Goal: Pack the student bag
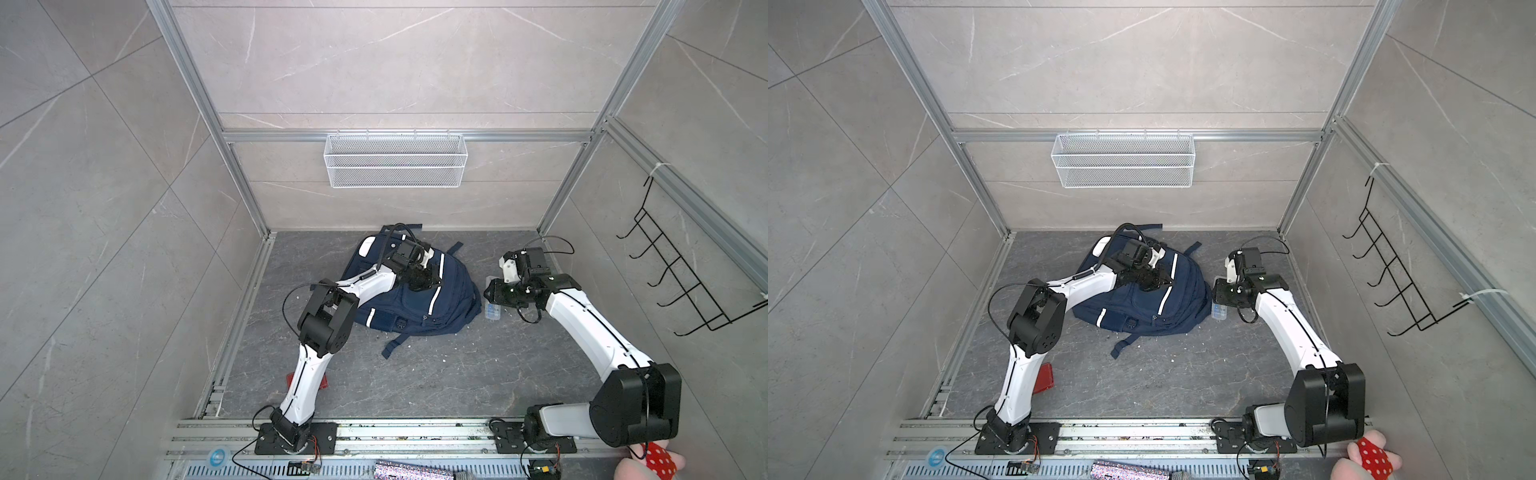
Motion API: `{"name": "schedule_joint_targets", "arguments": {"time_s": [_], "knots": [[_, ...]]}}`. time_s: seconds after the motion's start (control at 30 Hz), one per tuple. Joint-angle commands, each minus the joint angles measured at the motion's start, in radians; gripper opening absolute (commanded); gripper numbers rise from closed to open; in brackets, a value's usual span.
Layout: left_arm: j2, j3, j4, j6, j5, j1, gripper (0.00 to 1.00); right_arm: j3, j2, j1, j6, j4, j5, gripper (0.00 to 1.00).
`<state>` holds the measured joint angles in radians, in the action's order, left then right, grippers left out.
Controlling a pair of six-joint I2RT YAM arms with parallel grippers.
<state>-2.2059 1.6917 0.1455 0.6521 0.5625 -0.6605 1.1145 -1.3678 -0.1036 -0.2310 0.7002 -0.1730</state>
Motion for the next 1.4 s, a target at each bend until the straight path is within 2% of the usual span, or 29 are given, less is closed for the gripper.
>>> {"name": "schedule_joint_targets", "arguments": {"time_s": [0.0,0.2,0.37,0.6,0.83,1.0,1.2,1.37], "knots": [[0.136,-0.039,-0.063,0.007,0.089,0.0,0.0,0.004,0.054,-0.005,0.02,0.03,-0.042,0.02],[0.333,-0.184,-0.204,0.05,0.155,0.041,0.0,0.02,0.043,-0.023,0.016,0.048,-0.122,0.02],[0.411,-0.228,-0.295,0.113,0.184,0.064,0.0,0.014,0.016,-0.045,-0.076,0.009,-0.19,0.02],[0.41,-0.251,-0.533,0.288,0.211,0.06,0.0,0.097,-0.071,-0.144,-0.182,-0.076,-0.261,0.02],[0.394,-0.231,-0.586,0.319,0.217,0.033,0.0,0.11,-0.155,-0.221,-0.296,-0.192,-0.312,0.02],[0.375,-0.218,-0.636,0.348,0.249,0.014,0.0,0.127,-0.228,-0.232,-0.349,-0.275,-0.342,0.03],[0.349,-0.236,-0.829,0.463,0.275,-0.011,0.0,0.18,-0.281,-0.235,-0.383,-0.337,-0.362,0.05],[0.323,-0.228,-0.888,0.506,0.274,-0.032,0.0,0.168,-0.306,-0.236,-0.465,-0.448,-0.415,0.09]]}}
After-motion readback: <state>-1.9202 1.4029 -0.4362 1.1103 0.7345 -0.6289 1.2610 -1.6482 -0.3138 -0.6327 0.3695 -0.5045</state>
